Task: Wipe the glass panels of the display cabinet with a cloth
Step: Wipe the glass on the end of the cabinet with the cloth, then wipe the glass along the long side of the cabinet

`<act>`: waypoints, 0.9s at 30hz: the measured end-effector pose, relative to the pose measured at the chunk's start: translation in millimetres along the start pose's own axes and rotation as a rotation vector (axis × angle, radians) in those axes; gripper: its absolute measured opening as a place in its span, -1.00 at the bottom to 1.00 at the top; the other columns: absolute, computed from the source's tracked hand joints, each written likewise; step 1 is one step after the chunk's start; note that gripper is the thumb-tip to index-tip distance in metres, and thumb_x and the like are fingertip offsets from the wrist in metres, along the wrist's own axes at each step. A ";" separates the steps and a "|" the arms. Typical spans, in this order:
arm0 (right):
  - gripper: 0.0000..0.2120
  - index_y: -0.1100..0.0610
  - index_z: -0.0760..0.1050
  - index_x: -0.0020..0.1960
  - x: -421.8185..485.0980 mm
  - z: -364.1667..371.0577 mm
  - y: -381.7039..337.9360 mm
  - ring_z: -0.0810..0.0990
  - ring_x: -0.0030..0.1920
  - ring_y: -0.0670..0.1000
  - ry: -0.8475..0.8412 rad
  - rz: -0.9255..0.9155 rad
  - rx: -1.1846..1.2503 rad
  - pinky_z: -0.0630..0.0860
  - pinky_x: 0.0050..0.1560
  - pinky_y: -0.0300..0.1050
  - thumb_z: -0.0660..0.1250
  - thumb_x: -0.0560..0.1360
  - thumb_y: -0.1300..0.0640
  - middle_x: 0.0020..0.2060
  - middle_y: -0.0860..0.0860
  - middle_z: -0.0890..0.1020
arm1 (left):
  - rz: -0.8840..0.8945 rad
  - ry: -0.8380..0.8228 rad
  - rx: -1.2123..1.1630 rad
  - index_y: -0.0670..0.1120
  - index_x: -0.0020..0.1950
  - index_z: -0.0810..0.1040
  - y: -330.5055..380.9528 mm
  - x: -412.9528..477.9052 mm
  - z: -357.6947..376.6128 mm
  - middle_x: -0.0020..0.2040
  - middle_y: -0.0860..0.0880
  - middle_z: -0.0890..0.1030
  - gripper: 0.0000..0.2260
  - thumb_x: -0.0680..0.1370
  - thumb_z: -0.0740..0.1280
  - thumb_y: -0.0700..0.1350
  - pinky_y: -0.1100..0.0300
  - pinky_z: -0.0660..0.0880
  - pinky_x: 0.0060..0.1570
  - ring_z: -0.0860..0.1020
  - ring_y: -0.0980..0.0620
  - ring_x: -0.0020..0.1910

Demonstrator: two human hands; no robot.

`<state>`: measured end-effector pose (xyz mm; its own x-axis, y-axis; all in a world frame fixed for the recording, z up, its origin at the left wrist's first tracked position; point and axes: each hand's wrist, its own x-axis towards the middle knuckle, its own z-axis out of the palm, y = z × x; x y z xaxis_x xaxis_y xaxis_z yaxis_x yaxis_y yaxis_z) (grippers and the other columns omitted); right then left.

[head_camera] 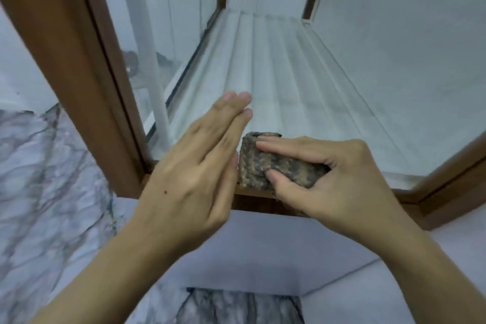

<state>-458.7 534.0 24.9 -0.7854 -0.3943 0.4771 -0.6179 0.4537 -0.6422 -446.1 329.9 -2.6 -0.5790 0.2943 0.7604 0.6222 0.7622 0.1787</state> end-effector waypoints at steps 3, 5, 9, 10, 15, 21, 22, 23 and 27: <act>-0.61 -0.12 0.66 0.16 19.5 4.0 -24.7 0.68 -0.03 -0.25 -0.145 0.128 0.063 0.54 0.01 -0.42 0.53 0.43 0.23 0.06 -0.32 0.67 | -0.092 -0.159 -0.055 -0.27 0.49 0.40 -3.0 -2.2 -30.7 0.54 -0.11 0.37 -0.59 0.63 0.18 -0.32 0.08 0.26 0.53 0.28 -0.01 0.57; -0.61 -0.16 0.66 0.15 33.9 7.0 -41.6 0.71 -0.26 -0.14 -0.253 0.220 0.128 0.61 -0.21 -0.29 0.51 0.44 0.24 0.04 -0.34 0.67 | -0.207 -0.212 -0.089 -0.22 0.48 0.44 -6.1 -2.5 -49.8 0.49 -0.08 0.44 -0.62 0.66 0.15 -0.23 0.14 0.32 0.48 0.36 0.03 0.52; -0.64 -0.13 0.66 0.15 63.9 21.1 -75.9 0.64 -0.45 -0.15 -0.413 0.258 0.160 0.57 -0.40 -0.26 0.47 0.48 0.26 -0.09 -0.23 0.71 | -0.468 -0.230 -0.126 -0.16 0.43 0.51 -15.6 -7.8 -89.5 0.30 -0.05 0.61 -0.62 0.67 0.13 -0.09 0.16 0.48 0.26 0.55 0.03 0.29; -0.65 -0.10 0.67 0.17 71.7 26.8 -84.9 0.62 -0.47 -0.15 -0.451 0.261 0.168 0.55 -0.41 -0.27 0.46 0.49 0.26 -0.13 -0.18 0.72 | -0.531 -0.223 -0.122 -0.15 0.42 0.53 -17.8 -10.3 -100.9 0.28 -0.03 0.62 -0.62 0.67 0.13 -0.06 0.18 0.49 0.22 0.57 0.05 0.25; -0.68 0.01 0.66 0.24 101.6 66.9 -135.5 0.61 -0.48 -0.17 -0.629 0.187 0.195 0.54 -0.39 -0.32 0.42 0.51 0.22 -0.21 -0.23 0.69 | -0.872 -0.236 -0.063 -0.04 0.35 0.58 -34.1 -31.9 -167.0 0.24 0.03 0.64 -0.51 0.65 0.04 0.18 0.15 0.49 0.18 0.57 0.08 0.21; -0.67 -0.05 0.62 0.28 131.9 154.1 -180.7 0.70 -0.13 -0.10 -0.771 0.009 0.143 0.62 -0.08 -0.22 0.41 0.52 0.11 0.18 -0.08 0.68 | -1.108 -0.320 -0.061 -0.05 0.17 0.64 -92.2 -75.0 -231.6 0.08 -0.04 0.68 -0.33 0.59 -0.09 0.35 -0.04 0.49 0.13 0.60 -0.01 0.09; -0.67 -0.06 0.62 0.27 138.5 172.7 -185.0 0.71 -0.14 -0.02 -0.787 0.021 0.137 0.61 -0.09 -0.17 0.41 0.52 0.09 0.17 -0.09 0.69 | -1.133 -0.340 -0.070 -0.08 0.14 0.64 -105.6 -81.5 -239.1 0.05 -0.09 0.68 -0.34 0.62 -0.08 0.35 -0.08 0.48 0.11 0.59 -0.05 0.05; -0.68 -0.07 0.62 0.27 145.2 191.9 -188.4 0.70 -0.17 0.03 -0.804 0.030 0.124 0.60 -0.12 -0.18 0.40 0.53 0.09 0.13 -0.08 0.70 | -1.159 -0.369 -0.076 -0.09 0.14 0.63 -120.4 -88.4 -246.0 0.05 -0.11 0.67 -0.36 0.65 -0.06 0.34 -0.08 0.47 0.12 0.58 -0.06 0.05; -0.69 -0.07 0.62 0.27 179.9 268.9 -198.7 0.61 -0.34 0.10 -0.863 0.095 0.067 0.51 -0.34 -0.25 0.39 0.54 0.07 -0.05 0.00 0.74 | -1.242 -0.482 -0.100 -0.01 0.26 0.62 -191.0 -117.9 -274.6 0.22 -0.01 0.64 -0.43 0.65 -0.06 0.28 0.05 0.45 0.18 0.56 -0.01 0.18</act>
<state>-467.3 158.0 77.0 -0.5142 -0.8376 -0.1844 -0.5264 0.4779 -0.7032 -352.0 -8.7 45.2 -0.8998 -0.3705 -0.2305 -0.4260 0.6318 0.6476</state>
